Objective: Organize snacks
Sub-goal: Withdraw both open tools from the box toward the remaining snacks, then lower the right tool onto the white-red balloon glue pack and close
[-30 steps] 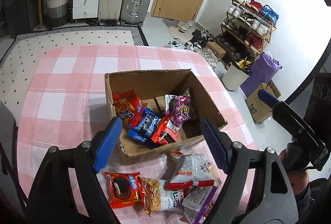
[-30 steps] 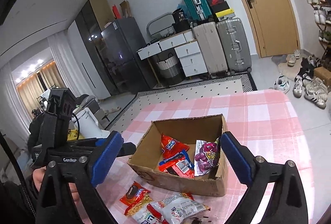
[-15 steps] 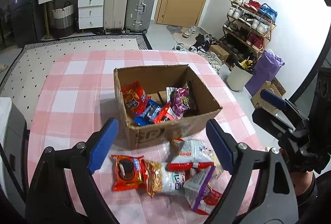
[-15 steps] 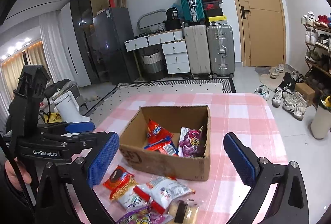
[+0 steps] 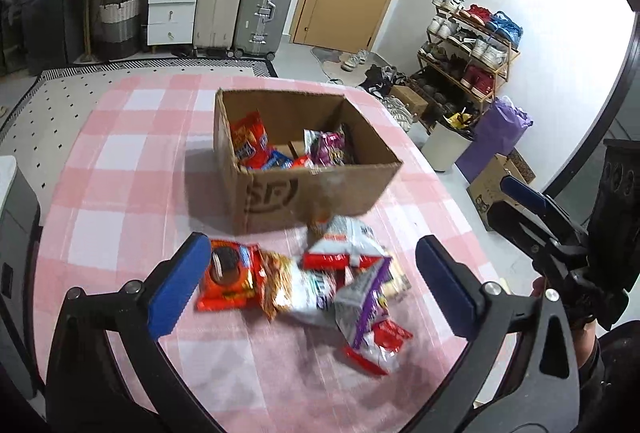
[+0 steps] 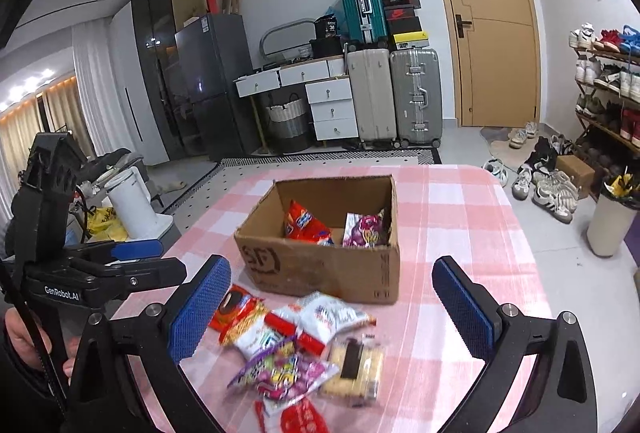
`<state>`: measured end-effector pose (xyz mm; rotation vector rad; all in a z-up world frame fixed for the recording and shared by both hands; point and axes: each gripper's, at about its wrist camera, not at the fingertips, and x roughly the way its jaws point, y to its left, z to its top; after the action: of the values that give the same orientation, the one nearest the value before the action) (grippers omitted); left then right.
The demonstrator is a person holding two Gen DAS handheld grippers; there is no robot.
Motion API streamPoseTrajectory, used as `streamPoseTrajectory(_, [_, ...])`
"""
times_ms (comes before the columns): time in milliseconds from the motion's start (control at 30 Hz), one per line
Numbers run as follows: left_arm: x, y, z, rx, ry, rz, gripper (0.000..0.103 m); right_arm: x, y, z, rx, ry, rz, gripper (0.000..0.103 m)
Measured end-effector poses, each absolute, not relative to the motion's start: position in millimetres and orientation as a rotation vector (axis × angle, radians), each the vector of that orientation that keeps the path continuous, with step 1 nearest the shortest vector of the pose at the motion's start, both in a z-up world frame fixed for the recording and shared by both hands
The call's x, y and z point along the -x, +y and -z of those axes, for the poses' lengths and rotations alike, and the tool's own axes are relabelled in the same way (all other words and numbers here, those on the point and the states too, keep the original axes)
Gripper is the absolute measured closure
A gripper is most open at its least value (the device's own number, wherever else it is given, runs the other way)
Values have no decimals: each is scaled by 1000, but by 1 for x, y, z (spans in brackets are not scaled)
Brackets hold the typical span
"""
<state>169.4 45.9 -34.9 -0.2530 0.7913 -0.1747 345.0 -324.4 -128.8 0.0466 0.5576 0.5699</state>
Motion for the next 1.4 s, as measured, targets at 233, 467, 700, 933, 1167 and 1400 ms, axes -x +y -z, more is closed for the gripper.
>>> streamPoseTrajectory(233, [-138, 39, 49, 266, 802, 190, 1, -309, -334, 135, -42, 555, -586, 0])
streamPoseTrajectory(467, [-108, 43, 59, 287, 799, 169, 1, -267, -334, 159, -31, 591, -661, 0])
streamPoseTrajectory(700, [-90, 43, 71, 281, 817, 158, 1, -251, -325, 192, -4, 683, -654, 0])
streamPoseTrajectory(933, [-82, 43, 83, 268, 844, 161, 1, -254, -317, 226, 23, 773, -658, 0])
streamPoseTrajectory(1167, [-82, 47, 96, 286, 874, 168, 1, -266, -307, 256, 25, 845, -656, 0])
streamPoseTrajectory(1400, [-84, 55, 108, 308, 891, 164, 1, -279, -298, 278, 25, 888, -667, 1])
